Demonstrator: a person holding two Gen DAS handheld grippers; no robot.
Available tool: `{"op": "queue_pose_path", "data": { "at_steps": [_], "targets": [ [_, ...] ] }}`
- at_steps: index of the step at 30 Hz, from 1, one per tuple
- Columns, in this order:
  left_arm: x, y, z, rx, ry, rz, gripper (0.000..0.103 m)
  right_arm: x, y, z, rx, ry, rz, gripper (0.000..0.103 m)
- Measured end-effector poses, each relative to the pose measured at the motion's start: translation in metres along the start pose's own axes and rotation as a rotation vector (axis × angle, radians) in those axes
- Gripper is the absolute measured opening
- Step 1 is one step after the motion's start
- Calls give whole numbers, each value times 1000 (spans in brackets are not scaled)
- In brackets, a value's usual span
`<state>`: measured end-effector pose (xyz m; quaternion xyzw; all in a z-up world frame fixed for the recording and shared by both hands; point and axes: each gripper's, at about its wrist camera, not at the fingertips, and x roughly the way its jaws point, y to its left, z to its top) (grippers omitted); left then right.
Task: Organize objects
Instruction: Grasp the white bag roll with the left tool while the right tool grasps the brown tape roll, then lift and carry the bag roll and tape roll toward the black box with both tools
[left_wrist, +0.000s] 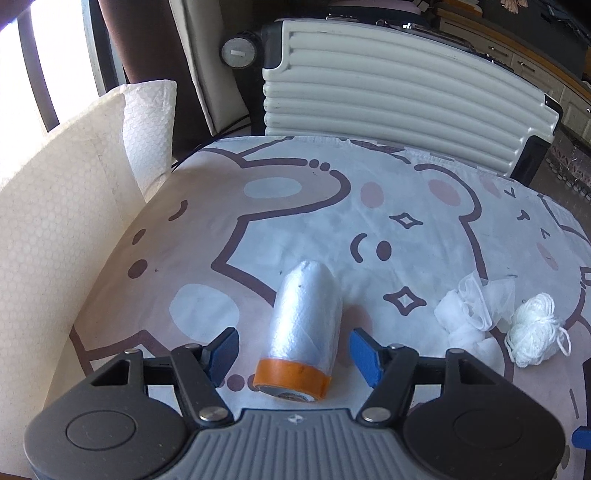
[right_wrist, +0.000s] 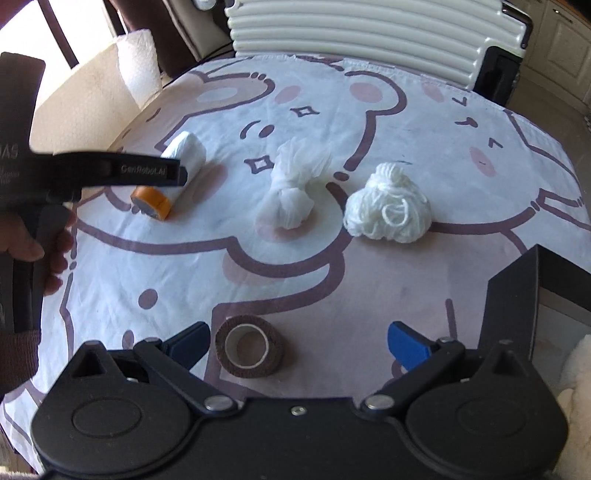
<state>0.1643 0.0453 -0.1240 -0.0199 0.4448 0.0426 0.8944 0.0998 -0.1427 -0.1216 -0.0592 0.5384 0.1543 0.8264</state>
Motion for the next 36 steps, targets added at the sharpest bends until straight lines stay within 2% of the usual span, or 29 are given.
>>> {"op": "queue_pose_path", "data": {
  "at_steps": [1, 3, 5, 10, 13, 17, 18, 27, 31, 36],
  "targets": [
    [2, -1, 0, -2, 4, 0, 65, 2, 2, -1, -14, 5, -5, 101],
    [6, -1, 2, -6, 9, 2, 64, 6, 6, -1, -40, 10, -19, 88],
    [9, -1, 2, -7, 17, 7, 62, 8, 8, 0, -42, 13, -7, 87],
    [16, -4, 3, 14, 38, 14, 56, 12, 22, 0, -107, 34, 58, 73],
    [19, -5, 3, 33, 65, 23, 46, 13, 29, -1, -145, 59, 94, 58],
    [18, -4, 4, 20, 87, 21, 43, 8, 25, 4, -108, 68, 144, 28],
    [18, -3, 4, 10, 93, 17, 43, 8, 24, 4, -100, 72, 131, 26],
    [7, 2, 0, -68, 152, -23, 42, -7, -2, 3, 17, 49, 106, 25],
    [-4, 3, -3, -77, 159, -41, 42, -16, -12, 1, 81, 41, 144, 25],
    [-20, 2, -8, -75, 160, -64, 42, -11, -17, -12, 109, 122, 234, 26]
  ]
}}
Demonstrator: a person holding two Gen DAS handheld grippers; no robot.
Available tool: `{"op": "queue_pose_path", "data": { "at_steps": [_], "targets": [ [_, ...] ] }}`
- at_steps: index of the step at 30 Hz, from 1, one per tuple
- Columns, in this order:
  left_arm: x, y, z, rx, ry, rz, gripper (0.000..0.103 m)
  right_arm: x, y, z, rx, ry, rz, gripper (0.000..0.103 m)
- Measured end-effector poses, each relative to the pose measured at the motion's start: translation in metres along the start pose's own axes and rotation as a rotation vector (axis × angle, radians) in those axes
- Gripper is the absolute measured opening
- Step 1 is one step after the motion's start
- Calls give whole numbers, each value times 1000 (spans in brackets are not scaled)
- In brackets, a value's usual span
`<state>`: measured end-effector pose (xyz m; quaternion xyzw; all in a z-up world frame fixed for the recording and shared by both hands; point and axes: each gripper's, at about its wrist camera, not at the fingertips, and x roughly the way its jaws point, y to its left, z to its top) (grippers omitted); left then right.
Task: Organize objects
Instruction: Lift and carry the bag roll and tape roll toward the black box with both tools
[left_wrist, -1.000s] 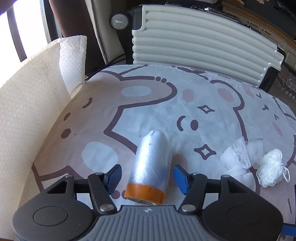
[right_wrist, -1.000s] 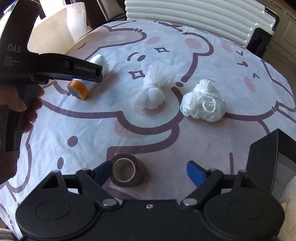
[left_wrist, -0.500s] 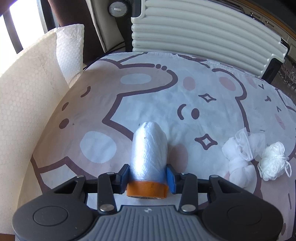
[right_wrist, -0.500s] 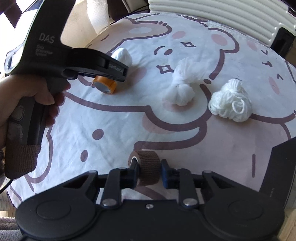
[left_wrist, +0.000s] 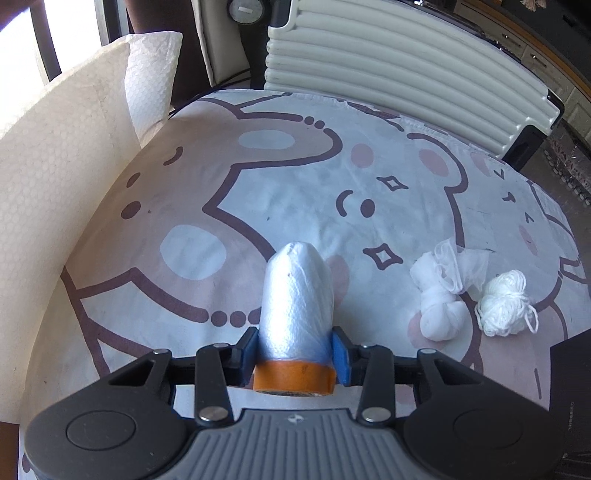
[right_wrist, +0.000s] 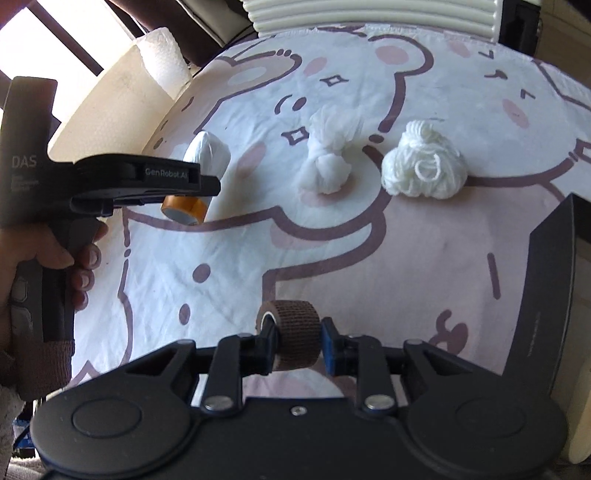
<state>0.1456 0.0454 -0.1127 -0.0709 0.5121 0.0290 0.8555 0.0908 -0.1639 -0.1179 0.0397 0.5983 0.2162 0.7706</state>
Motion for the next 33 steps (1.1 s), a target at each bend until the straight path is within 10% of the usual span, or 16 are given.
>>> {"op": "queue_pose_path", "data": {
  "at_steps": [15, 24, 33],
  "targets": [
    [-30, -23, -18, 8, 12, -83, 42, -6, 1, -17, -84, -41, -156, 63],
    [-51, -30, -20, -12, -28, -119, 42, 21, 14, -14, -178, 83, -187, 44],
    [-67, -35, -23, -36, -64, -130, 42, -25, 4, -8, -53, -66, -201, 44]
  ]
}}
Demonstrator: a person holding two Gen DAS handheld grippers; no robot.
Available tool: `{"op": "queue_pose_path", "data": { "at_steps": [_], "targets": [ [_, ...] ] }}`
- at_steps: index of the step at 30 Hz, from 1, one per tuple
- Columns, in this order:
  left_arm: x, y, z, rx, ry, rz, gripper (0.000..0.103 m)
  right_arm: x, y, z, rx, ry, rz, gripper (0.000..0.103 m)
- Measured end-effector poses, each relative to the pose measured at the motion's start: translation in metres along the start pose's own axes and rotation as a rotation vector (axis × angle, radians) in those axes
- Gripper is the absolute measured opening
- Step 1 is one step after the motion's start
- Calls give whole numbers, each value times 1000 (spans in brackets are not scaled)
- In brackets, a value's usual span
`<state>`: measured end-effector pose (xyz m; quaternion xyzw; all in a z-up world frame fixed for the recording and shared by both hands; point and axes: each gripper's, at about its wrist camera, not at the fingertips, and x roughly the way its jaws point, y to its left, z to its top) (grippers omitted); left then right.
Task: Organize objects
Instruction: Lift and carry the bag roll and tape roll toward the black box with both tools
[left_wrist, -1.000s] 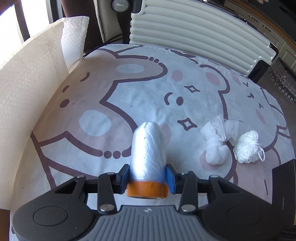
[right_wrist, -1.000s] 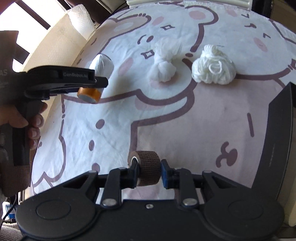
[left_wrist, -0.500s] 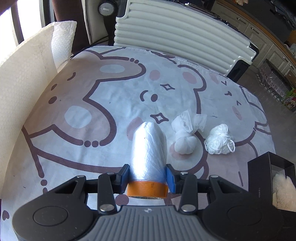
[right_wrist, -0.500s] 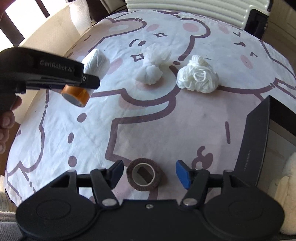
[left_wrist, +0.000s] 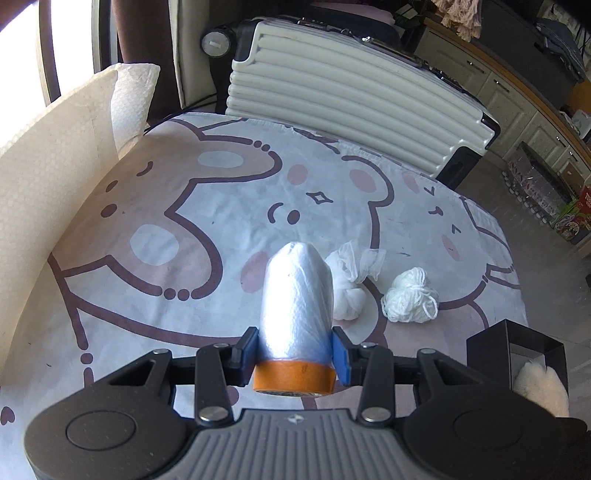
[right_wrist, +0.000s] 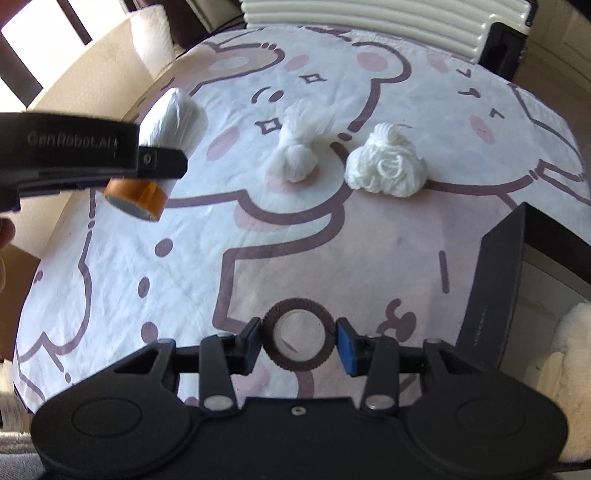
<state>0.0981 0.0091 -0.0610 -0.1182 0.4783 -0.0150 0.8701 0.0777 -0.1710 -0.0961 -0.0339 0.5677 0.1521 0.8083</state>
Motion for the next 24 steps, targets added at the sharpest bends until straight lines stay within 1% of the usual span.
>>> {"op": "queue_pose_path", "data": {
  "at_steps": [4, 17, 24],
  "targets": [
    [-11, -11, -3, 13, -17, -22, 42, -21, -13, -1, 65, -52, -23, 44],
    [-47, -47, -16, 59, -62, -86, 42, -79, -46, -24, 169, -165, -92, 44],
    [-60, -68, -24, 89, -70, -123, 42, -107, -67, -39, 227, -221, -121, 44]
  ]
}}
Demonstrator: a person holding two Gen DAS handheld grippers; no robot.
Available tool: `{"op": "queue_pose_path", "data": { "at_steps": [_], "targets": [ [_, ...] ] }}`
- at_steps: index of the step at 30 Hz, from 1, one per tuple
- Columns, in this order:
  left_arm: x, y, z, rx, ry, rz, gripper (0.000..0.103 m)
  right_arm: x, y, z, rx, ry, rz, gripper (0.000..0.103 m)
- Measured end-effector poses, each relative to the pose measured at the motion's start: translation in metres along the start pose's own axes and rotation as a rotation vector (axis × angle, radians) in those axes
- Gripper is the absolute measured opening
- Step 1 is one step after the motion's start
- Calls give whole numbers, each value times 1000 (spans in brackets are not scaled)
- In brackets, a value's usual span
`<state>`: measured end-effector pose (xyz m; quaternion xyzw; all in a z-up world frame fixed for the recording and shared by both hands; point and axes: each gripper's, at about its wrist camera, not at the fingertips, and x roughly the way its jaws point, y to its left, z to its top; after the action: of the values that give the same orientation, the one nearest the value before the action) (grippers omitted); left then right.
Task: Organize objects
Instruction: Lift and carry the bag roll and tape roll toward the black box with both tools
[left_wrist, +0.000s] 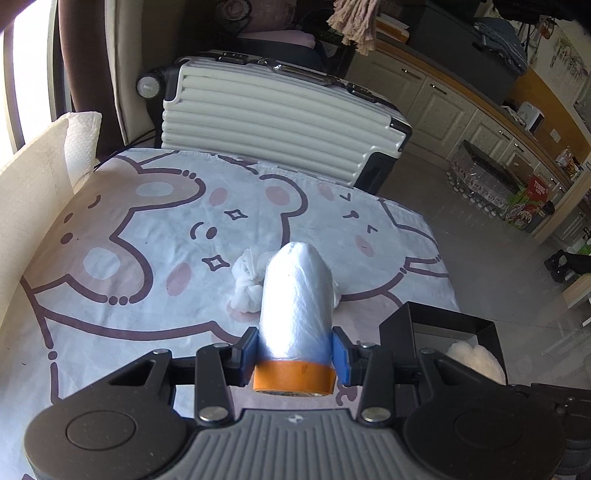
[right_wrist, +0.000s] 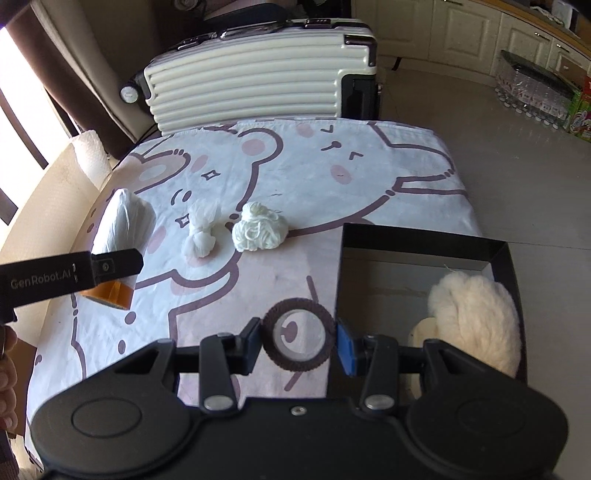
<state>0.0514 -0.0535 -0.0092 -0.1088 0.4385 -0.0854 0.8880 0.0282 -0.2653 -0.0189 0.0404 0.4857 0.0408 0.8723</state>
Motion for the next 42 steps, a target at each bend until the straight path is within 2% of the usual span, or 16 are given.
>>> {"op": "queue_pose_path", "data": {
  "at_steps": [14, 29, 35, 42],
  "targets": [
    [-6, -48, -13, 29, 6, -69, 42, -26, -49, -14, 90, -41, -45, 44],
    [8, -86, -20, 58, 33, -100, 42, -27, -93, -18, 187, -50, -60, 44],
    [16, -99, -22, 22, 52, -160, 42, -24, -111, -3, 193, -59, -131, 44],
    [33, -119, -26, 18, 95, -216, 42, -17, -143, 20, 272, -108, -172, 44]
  ]
}}
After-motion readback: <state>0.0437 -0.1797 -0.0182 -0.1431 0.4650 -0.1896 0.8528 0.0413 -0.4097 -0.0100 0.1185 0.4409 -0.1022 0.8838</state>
